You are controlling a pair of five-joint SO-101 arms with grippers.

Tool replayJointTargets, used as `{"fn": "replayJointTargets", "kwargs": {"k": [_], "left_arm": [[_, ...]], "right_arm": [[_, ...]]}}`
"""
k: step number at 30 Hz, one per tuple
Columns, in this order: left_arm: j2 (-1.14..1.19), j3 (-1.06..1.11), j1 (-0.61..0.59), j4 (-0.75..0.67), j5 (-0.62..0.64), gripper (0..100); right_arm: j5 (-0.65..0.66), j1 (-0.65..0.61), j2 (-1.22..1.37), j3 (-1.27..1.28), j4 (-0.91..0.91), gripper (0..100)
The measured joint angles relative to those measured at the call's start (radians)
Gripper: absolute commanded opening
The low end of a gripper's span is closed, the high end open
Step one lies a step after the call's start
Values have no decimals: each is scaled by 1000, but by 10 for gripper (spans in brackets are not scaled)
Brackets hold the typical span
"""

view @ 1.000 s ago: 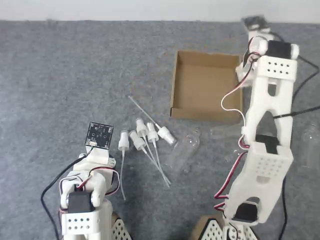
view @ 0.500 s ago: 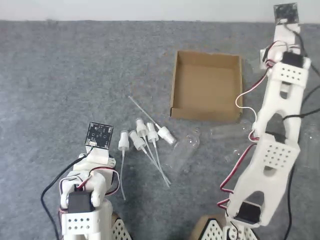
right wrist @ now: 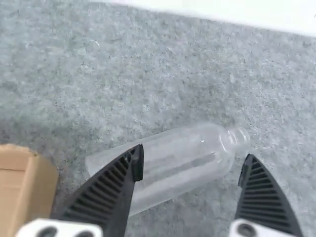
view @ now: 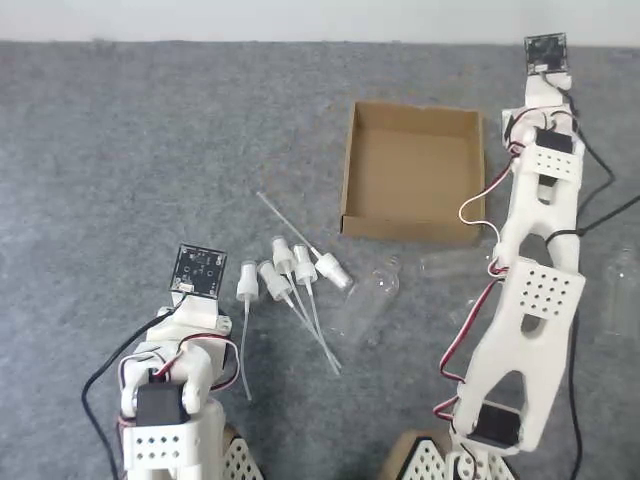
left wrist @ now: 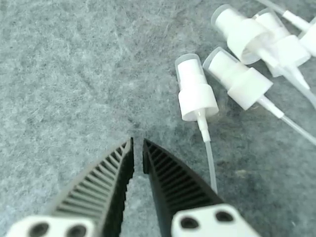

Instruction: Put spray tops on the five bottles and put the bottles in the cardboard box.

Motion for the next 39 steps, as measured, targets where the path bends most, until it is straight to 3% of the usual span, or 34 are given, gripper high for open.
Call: {"fn": "replayJointTargets", "kwargs": {"k": [8, 13, 24, 27, 34, 39], "left_arm": [[0, 0, -3, 0, 0, 27], [0, 0, -3, 0, 0, 27], [0, 0, 0, 0, 0, 27], [0, 0, -3, 0, 0, 27], [0, 0, -2, 0, 0, 27], [0, 0, 0, 0, 0, 27]], "right_arm": [[0, 29, -21, -31, 216, 288], [0, 72, 31, -110, 497, 289], [3, 80, 37, -606, 1082, 292], [3, 74, 25, -773, 1092, 290], [3, 41, 3, -778, 868, 290], [3, 40, 69, -778, 844, 289]]}}
